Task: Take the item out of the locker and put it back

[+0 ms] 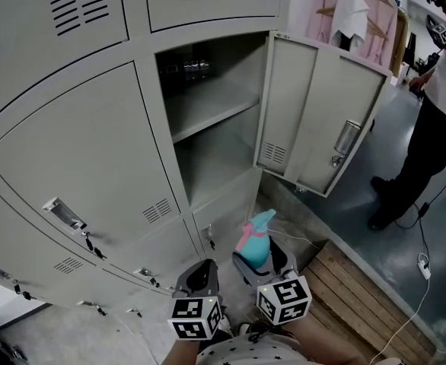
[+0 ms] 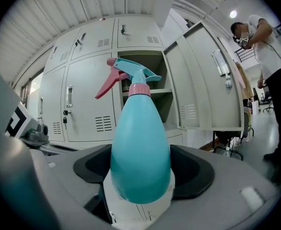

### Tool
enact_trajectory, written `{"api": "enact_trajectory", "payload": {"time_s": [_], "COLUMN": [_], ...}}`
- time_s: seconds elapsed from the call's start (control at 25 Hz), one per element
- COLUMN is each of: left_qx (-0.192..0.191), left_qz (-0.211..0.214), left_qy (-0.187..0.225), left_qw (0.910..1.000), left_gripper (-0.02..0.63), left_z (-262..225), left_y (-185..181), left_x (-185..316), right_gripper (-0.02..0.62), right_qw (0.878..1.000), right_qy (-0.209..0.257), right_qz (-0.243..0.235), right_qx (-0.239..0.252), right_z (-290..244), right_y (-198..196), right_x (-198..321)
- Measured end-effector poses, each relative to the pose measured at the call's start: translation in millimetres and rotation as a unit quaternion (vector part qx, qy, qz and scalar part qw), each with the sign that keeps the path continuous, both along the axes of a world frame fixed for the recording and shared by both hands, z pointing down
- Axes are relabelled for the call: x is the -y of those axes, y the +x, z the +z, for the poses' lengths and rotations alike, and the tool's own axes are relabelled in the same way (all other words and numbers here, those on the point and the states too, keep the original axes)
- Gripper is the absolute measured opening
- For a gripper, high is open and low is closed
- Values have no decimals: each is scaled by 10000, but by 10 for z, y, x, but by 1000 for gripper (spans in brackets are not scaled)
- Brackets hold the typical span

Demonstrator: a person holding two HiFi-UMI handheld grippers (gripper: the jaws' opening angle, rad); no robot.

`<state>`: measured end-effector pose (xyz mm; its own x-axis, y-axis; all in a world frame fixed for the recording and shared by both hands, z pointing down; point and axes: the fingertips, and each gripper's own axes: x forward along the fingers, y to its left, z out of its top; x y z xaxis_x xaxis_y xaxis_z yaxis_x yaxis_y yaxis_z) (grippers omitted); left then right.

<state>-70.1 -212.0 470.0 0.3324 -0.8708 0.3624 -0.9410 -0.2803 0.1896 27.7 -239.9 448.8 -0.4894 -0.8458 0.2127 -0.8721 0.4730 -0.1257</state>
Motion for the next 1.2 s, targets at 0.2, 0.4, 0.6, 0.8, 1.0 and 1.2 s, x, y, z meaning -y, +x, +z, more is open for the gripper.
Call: {"api": "enact_trajectory", "payload": {"time_s": [0.2,0.4,0.6,0.8,1.0,1.2], "left_qx": [-24,-56,-80,-60,-52,-36], "left_qz": [-42,-54,-75,-63,-85,-174], "left_qy": [18,-8,-50,-71,-51,-77], "left_qw": [10000,10000,9999,9999,9999,9998], "left_gripper": [6,6,6,6,8,6], "left_z": [-20,-9,2,1,-40,-30], "left_y": [-23,-33,-43,-60,-134,-243], "left_x": [5,16,68,187,331,460], "right_gripper": [382,382,382,382,382,382], "right_qw": [10000,10000,9999,9997,9971,9956], "right_qy": [10,-8,-80,201,689,839], "right_qz": [-16,-36,-94,-102,-110,-145], "right_qx": [-13,-20,-21,-125,-288,-389], "right_z": [-6,0,41,-130,-490,-609], "right_y": [-10,-34,-90,-218,-489,-755], "right_x": [-11,1,148,759,1503,2010]}}
